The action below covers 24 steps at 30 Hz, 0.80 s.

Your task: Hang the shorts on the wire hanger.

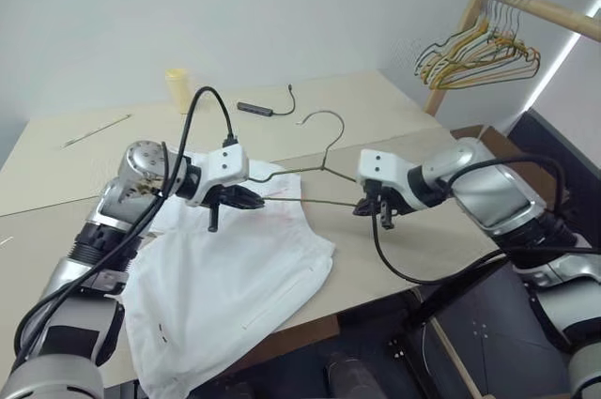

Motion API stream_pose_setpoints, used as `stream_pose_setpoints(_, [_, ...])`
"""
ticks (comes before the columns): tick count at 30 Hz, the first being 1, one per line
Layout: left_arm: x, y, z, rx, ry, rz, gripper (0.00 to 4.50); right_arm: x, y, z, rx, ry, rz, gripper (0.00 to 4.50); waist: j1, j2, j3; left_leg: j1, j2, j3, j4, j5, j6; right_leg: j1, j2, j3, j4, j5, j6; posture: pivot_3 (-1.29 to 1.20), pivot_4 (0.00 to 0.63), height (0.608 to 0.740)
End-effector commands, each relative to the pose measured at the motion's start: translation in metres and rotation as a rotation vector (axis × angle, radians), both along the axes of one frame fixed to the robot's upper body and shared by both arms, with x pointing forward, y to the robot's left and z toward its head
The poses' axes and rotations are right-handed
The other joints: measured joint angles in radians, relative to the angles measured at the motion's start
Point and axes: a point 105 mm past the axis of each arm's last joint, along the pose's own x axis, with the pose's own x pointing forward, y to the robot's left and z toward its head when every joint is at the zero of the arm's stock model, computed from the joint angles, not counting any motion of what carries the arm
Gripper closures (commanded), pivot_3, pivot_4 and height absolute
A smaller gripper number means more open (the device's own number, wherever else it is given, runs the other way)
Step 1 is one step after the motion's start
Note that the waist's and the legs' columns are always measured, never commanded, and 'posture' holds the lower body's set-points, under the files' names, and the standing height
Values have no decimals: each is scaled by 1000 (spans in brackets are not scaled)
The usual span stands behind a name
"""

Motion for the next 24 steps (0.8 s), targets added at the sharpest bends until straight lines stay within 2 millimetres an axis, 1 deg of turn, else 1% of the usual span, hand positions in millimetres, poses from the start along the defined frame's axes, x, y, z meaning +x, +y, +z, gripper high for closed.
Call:
stream_pose_setpoints(1, [-7, -3, 10, -77, -70, -106, 4230, 5, -10, 12, 37, -41, -47, 4494, -1, 0, 0, 0, 0, 0, 0, 0, 0, 0, 0, 0, 0, 0, 0, -209, 0, 740])
stream_pose_setpoints(3, [-8, -1, 9, -99, -56, -116, 3697, 1, -12, 12, 57, -28, -46, 4500, 0, 0, 0, 0, 1, -1, 0, 0, 0, 0, 0, 0, 0, 0, 0, -209, 0, 740])
stream_pose_setpoints(5, [-6, 4, 10, -117, -51, -98, 3040, -6, -17, 11, 80, -2, -56, 4500, 3, 0, 0, 0, 1, -1, 0, 0, 0, 0, -1, 0, 0, 0, 0, -210, 0, 740])
stream_pose_setpoints(7, [2, 15, 8, -99, -83, -47, 2468, -13, -25, 7, 100, 25, -81, 4500, 8, 0, 0, 0, 1, -1, 0, 0, 0, 1, -1, -1, 0, 0, 0, -210, 0, 740])
stream_pose_setpoints(8, [8, 24, 7, -87, -96, -7, 2083, -18, -31, 4, 110, 45, -108, 4500, 9, 0, 0, 0, 0, -1, 0, 0, 0, 1, -2, -1, -1, 0, 0, -211, 0, 740])
stream_pose_setpoints(9, [13, 35, 8, -82, -99, 42, 1803, -21, -40, 0, 119, 70, -147, 4500, 11, 0, 0, 0, 0, -1, 0, 0, 0, 1, -2, -1, -1, 0, 0, -211, 0, 740])
stream_pose_setpoints(10, [16, 42, 9, -81, -99, 72, 1453, -24, -45, -3, 124, 85, -173, 4500, 15, 0, 0, 0, 0, -1, 0, 0, 0, 1, -2, -1, -1, 0, 0, -211, 0, 740])
stream_pose_setpoints(11, [20, 53, 11, -85, -105, 118, 1051, -27, -55, -8, 134, 114, -230, 4500, 14, 0, 0, 0, -1, -1, 0, 0, 0, 1, -1, -1, -1, 0, 0, -210, 0, 740])
stream_pose_setpoints(14, [23, 70, 18, -107, -118, 179, 99, -33, -72, -19, 176, 196, -365, 4500, 15, 0, 0, 1, 0, -1, 0, 0, 0, 1, -1, -1, -1, 0, 0, -206, 6, 740])
stream_pose_setpoints(16, [19, 72, 27, -165, -140, 187, 40, -37, -82, -28, 236, 303, -495, 4500, 17, 0, 0, 1, 0, 0, 0, 0, 0, 2, -1, 0, 0, 0, 0, -201, 9, 740])
stream_pose_setpoints(18, [9, 65, 34, -235, -147, 158, 40, -42, -85, -37, 287, 426, -594, 4500, 21, 0, 0, 1, 0, 0, 1, 0, 0, 2, -1, 0, 0, 0, 0, -197, 11, 740])
stream_pose_setpoints(21, [-8, 56, 33, -288, -141, 113, 40, -47, -85, -47, 315, 557, -660, 4500, 27, 0, 0, 2, 2, 0, 0, 0, 0, 3, -1, 0, -1, 0, 0, -192, 15, 740])
stream_pose_setpoints(24, [-17, 51, 30, -310, -147, 121, 40, -50, -79, -54, 323, 665, -671, 4500, 30, 0, 0, 2, 3, 0, 1, 0, 0, 3, -1, 0, 0, 0, 0, -182, 19, 740])
